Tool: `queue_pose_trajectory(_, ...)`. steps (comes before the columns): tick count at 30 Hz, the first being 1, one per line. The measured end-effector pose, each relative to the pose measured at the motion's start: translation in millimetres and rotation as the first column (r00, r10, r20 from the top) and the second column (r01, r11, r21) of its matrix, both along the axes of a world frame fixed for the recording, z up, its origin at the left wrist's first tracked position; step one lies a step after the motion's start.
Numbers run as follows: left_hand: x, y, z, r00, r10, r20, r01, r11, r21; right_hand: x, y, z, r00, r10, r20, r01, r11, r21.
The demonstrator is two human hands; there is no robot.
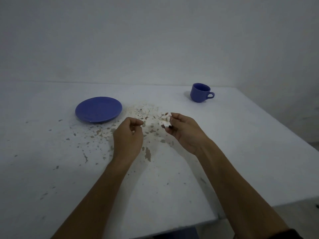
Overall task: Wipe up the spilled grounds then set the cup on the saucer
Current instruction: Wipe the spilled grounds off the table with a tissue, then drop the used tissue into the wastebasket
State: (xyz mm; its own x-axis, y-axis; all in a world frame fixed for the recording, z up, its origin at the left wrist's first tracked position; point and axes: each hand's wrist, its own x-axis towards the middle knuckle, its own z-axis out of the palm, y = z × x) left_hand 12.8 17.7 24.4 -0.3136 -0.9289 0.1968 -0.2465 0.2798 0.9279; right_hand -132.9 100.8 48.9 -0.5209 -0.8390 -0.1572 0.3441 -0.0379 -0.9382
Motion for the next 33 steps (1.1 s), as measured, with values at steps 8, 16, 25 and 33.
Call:
queue_pose_trajectory(8, -13, 88, 1, 0.975, -0.222, 0.030, 0.223, 0.971, -0.089, 5, 88, -12, 0.977, -0.177, 0.120, 0.191, 0.975, -0.110)
queue_pose_trajectory(16, -63, 218, -7, 0.811, -0.574, 0.116, 0.583, 0.774, -0.248, -16, 232, -14, 0.844, -0.533, -0.059, 0.518, 0.839, -0.164)
queue_pose_trajectory(25, -94, 301, -50, 0.713, -0.422, 0.560, 0.695, 0.533, -0.483, -24, 334, -53, 0.623, -0.727, -0.290, 0.744, 0.665, -0.069)
queue_pose_trajectory(33, -90, 301, -65, 0.743, -0.366, 0.560, 0.665, 0.491, -0.562, -36, 375, -143, 0.458, -0.729, -0.508, 0.886, 0.420, 0.197)
